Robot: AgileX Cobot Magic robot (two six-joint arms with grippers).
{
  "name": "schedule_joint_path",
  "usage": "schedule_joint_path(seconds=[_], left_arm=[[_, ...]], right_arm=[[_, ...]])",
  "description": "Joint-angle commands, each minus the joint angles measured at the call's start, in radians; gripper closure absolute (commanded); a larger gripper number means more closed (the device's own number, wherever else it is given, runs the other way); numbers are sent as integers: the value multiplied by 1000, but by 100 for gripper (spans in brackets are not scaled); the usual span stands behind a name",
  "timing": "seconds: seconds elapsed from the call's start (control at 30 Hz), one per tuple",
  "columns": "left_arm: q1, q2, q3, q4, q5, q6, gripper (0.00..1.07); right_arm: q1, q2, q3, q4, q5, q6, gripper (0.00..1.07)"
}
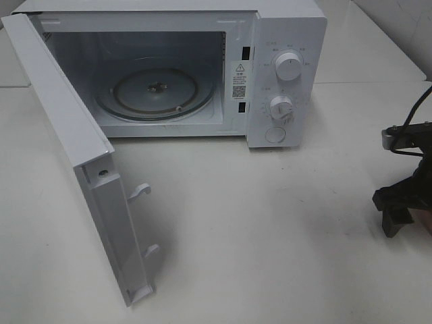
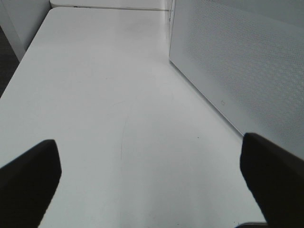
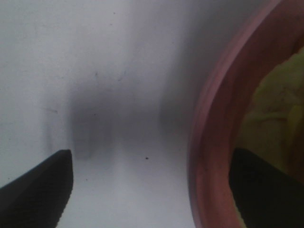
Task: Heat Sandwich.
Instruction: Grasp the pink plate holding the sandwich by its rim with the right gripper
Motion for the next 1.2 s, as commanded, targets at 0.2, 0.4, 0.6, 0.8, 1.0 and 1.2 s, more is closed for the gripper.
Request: schedule_joint_path(seconds=[0.2,0.4,0.6,0.8,1.0,1.2], left_arm=[[0,-19,0,-4,-10,-6,9],[0,-19,0,-4,-10,-6,9],[0,-19,0,-4,-10,-6,9],[0,-19,0,-4,-10,-6,9],[0,-19,0,-4,-10,-6,9],[0,-19,0,-4,-10,-6,9]], right_arm=[[-8,5,-5,-6,-14,-6,24],[-8,5,-5,-6,-16,-8,29],[-8,23,-5,-6,-12,20,45],[-8,59,-5,-29,-15,62,93],[-8,59,-5,-62,-13,78,107],[-8,59,-5,-62,-10,79,107]])
